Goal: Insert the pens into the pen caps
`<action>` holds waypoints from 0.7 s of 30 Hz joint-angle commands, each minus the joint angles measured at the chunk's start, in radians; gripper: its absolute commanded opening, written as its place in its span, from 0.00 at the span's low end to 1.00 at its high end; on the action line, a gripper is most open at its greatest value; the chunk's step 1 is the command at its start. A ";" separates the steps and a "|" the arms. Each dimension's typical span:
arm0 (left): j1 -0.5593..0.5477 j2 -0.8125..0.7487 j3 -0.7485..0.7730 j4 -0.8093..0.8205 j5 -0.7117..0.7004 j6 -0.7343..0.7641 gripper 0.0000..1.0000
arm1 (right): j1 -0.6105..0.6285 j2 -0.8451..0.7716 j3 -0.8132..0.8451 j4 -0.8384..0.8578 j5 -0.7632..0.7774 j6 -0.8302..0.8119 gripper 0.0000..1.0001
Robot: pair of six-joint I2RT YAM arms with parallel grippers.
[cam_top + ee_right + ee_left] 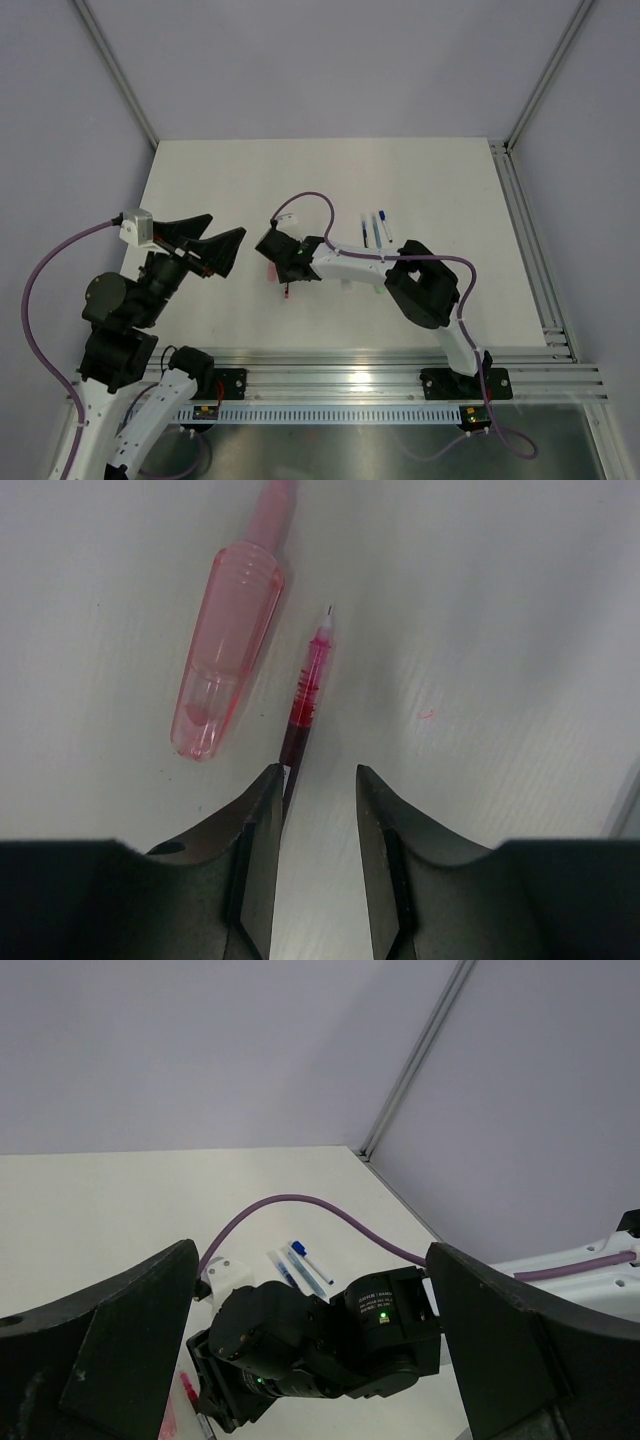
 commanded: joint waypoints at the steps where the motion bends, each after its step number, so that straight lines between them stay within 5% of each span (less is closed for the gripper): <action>1: 0.008 0.017 0.009 0.029 -0.008 0.011 0.99 | 0.003 0.029 0.065 -0.028 0.062 0.006 0.41; 21: 0.037 0.076 0.004 0.046 0.086 -0.020 0.99 | -0.018 0.027 -0.038 0.004 0.105 0.027 0.27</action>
